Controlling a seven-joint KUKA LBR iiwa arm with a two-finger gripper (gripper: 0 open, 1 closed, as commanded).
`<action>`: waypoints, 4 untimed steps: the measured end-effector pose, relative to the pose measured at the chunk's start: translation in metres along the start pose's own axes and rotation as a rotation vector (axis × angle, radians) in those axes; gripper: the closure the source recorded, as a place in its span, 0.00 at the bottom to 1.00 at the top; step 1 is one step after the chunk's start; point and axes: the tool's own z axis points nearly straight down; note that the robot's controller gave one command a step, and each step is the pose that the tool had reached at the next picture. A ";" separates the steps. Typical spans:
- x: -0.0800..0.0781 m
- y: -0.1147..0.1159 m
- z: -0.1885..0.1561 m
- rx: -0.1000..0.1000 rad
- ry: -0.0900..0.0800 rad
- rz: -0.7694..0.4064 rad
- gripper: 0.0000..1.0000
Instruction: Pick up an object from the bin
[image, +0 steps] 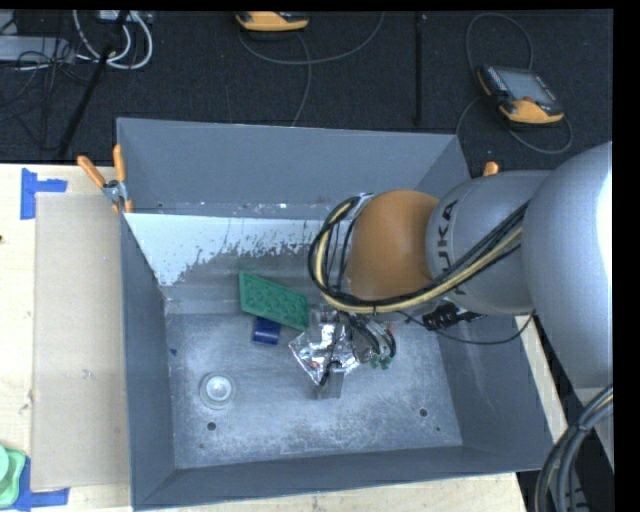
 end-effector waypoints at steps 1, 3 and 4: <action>0.025 -0.002 -0.036 -0.001 -0.017 0.066 0.00; 0.009 -0.004 -0.004 0.000 -0.015 -0.126 0.00; 0.009 -0.004 -0.004 -0.001 -0.014 -0.123 0.00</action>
Offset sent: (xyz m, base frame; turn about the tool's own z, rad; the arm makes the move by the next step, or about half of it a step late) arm -0.0240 -0.0023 0.0361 0.0657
